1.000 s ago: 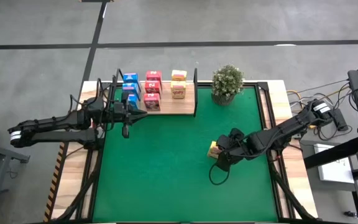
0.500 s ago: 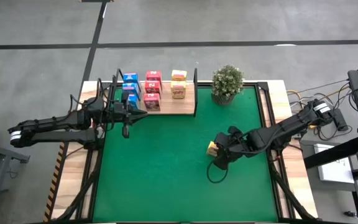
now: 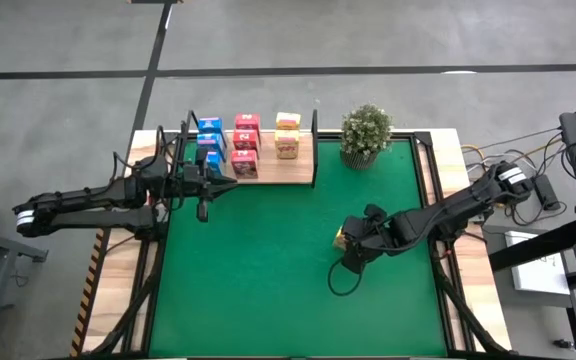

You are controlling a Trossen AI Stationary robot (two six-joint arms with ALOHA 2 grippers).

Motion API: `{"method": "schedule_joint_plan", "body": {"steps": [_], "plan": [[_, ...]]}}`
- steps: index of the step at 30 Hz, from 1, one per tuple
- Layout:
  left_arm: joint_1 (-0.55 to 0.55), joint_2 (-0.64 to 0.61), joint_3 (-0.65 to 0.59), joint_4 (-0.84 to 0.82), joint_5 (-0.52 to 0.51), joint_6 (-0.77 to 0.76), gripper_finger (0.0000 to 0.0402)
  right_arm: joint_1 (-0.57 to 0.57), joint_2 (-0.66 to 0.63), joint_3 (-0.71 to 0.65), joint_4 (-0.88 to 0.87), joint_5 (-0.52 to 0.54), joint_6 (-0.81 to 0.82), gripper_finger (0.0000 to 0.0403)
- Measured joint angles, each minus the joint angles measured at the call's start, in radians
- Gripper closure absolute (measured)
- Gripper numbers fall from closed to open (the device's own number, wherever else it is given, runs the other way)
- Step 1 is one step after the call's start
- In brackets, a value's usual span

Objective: Stack cereal on shelf
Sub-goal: Put the yellow cereal box aligned with the other yellow cereal boxes on the shelf

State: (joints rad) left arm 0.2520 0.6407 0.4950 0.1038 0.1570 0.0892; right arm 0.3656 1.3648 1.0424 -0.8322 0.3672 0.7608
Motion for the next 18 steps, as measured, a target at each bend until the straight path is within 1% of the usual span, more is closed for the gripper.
{"method": "schedule_joint_plan", "body": {"steps": [4,12,16,18], "plan": [[0.000,0.001,0.000,0.000,0.000,0.003,0.0365,0.000,0.007,-0.002,-0.002,-0.001,-0.013,0.0235],[0.000,0.002,0.000,0.000,0.000,0.003,0.0365,-0.001,0.006,-0.002,0.002,-0.008,-0.013,0.0283],[0.000,0.004,0.000,0.002,0.000,0.003,0.0365,-0.028,0.005,0.006,0.052,-0.022,-0.021,0.0295],[0.000,0.007,0.000,0.009,0.000,0.003,0.0365,-0.058,0.011,0.035,0.093,-0.044,-0.061,0.0296]]}}
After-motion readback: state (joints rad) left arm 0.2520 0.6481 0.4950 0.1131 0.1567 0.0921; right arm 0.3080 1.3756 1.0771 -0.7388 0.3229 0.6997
